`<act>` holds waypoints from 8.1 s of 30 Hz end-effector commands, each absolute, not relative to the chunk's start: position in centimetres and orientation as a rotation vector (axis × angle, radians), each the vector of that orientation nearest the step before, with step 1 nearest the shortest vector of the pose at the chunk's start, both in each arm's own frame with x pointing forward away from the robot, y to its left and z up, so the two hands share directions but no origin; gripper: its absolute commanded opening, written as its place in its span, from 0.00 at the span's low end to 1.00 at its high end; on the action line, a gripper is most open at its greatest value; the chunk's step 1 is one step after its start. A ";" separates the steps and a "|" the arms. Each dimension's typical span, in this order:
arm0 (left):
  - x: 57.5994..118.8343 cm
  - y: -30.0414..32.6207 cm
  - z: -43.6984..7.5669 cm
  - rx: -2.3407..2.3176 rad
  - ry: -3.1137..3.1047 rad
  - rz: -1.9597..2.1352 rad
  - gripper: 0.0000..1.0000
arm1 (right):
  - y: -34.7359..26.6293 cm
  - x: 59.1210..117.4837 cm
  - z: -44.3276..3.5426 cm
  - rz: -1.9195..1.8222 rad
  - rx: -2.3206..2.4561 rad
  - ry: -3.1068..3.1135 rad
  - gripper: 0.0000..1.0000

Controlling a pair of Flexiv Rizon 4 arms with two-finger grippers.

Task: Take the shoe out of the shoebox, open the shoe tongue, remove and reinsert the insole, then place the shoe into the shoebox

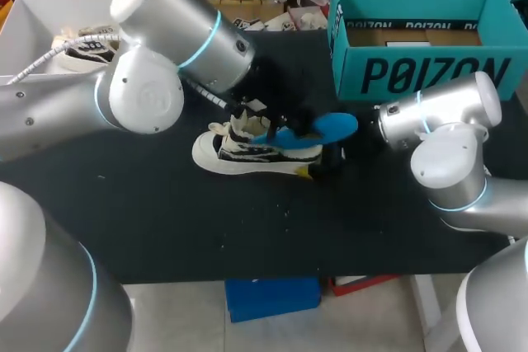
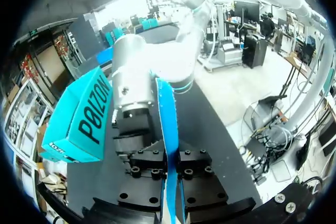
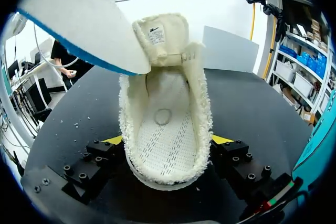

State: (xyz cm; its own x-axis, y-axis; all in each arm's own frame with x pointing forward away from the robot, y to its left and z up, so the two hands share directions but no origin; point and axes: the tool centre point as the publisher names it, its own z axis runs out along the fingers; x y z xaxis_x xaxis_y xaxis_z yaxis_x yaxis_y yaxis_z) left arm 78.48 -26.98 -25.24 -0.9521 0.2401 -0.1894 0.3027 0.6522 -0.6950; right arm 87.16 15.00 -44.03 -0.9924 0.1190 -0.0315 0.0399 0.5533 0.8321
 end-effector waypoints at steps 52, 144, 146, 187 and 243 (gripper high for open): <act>73.2 -23.2 -10.9 0.008 2.485 -2.428 0.00 | 15.2 87.2 -44.2 1.436 0.141 2.696 0.00; 70.7 -21.3 -5.9 -0.145 2.248 -2.517 0.00 | 13.2 88.5 -38.2 -0.031 -0.141 2.994 1.00; 70.7 -21.3 -5.9 -0.145 2.248 -2.517 0.00 | 13.4 88.5 -38.2 -0.033 -0.146 2.997 1.00; 70.7 -21.3 -5.9 -0.145 2.248 -2.517 0.00 | 13.7 88.2 -38.1 0.162 -0.108 3.024 1.00; 70.7 -21.3 -5.9 -0.145 2.248 -2.517 0.00 | 13.4 87.8 -42.3 1.207 0.088 2.846 1.00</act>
State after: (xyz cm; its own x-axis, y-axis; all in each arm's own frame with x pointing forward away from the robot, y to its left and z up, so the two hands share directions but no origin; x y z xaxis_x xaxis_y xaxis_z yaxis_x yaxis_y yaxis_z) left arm 70.76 -20.98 -5.86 -0.9675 0.1239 0.2204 -0.2328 -0.0962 -0.9678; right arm 87.73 13.24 -41.61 -0.9974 0.0694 -0.0206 0.0351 0.7130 0.7003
